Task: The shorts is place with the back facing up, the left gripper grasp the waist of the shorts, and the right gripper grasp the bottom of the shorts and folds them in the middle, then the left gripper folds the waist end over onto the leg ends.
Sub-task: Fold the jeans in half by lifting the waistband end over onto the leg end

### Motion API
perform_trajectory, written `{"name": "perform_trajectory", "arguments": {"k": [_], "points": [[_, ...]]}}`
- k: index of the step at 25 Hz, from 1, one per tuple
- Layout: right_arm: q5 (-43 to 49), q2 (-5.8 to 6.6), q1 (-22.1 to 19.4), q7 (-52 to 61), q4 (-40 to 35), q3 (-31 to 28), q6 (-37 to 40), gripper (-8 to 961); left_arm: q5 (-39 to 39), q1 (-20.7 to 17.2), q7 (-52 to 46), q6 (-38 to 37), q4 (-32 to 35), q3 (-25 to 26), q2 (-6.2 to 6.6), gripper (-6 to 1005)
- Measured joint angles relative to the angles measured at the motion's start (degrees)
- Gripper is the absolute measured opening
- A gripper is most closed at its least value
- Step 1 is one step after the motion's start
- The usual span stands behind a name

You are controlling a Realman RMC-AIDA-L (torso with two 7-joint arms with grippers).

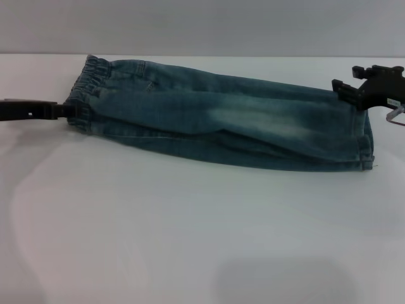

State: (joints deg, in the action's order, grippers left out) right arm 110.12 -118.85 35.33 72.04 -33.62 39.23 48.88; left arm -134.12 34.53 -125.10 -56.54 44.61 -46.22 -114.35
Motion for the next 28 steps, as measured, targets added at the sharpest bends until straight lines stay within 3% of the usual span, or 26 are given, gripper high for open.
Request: {"name": "perform_trajectory", "arguments": {"k": [1, 7, 10, 28], "points": [[0.0, 0.0, 0.03, 0.09, -0.22, 0.46, 0.27, 509, 0.01, -0.38, 1.17, 1.64, -0.66, -0.01, -1.26, 838], [0.0, 0.03, 0.09, 0.27, -0.46, 1.07, 1.6, 509, 0.01, -0.22, 2.03, 3.38, -2.04, -0.01, -1.7, 835], [0.0, 0.03, 0.09, 0.27, -0.55, 1.07, 2.18, 509, 0.01, 0.11, 3.45, 7.32, -3.62, -0.16, -2.97, 833], [0.01, 0.03, -0.76, 0.31, -0.17, 0.52, 2.45, 509, 0.0, 2.71, 3.82, 12.25, -8.37, -1.58, -3.01, 823]]}}
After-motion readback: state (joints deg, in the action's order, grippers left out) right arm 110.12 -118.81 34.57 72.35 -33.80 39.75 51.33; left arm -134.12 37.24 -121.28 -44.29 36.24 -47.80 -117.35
